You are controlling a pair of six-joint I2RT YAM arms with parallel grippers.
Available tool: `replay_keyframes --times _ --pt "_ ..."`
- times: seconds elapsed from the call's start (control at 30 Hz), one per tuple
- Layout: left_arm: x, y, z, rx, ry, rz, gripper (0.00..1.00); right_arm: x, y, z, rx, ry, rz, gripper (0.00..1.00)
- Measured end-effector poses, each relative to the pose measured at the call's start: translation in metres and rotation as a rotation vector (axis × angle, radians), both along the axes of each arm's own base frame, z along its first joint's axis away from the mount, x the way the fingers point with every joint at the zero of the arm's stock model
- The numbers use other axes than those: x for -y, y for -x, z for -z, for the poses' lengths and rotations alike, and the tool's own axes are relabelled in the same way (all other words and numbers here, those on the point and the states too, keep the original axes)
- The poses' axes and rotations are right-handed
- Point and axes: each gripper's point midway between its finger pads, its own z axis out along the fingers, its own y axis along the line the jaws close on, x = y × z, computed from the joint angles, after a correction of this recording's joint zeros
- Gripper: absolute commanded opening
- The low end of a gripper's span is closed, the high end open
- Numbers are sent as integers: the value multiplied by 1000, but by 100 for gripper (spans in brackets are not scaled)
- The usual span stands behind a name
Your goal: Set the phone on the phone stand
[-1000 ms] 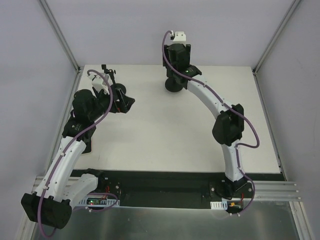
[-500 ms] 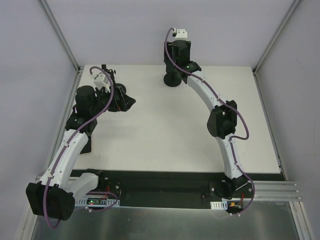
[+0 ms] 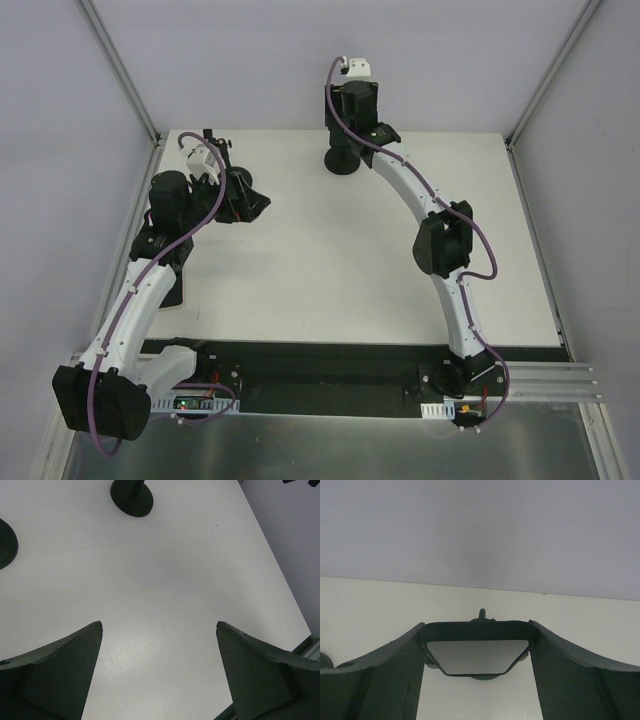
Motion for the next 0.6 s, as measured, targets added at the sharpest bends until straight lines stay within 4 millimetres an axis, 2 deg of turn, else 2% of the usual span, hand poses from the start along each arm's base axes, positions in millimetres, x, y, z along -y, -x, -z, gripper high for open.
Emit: replay_keyframes --times 0.43,0.5,0.53,0.57,0.6 --pt "1 -1 -4 12 12 7 93 -8 0 1 25 83 -19 1" --pt "1 0 -4 11 15 9 94 -8 -2 1 33 86 -17 16" --pt "1 0 -4 11 16 9 94 -8 -2 1 35 88 -15 29" --pt "1 0 -4 10 17 9 94 -8 -2 1 35 88 -14 52" --pt "1 0 -4 9 18 9 94 -8 -2 1 36 88 -13 65"
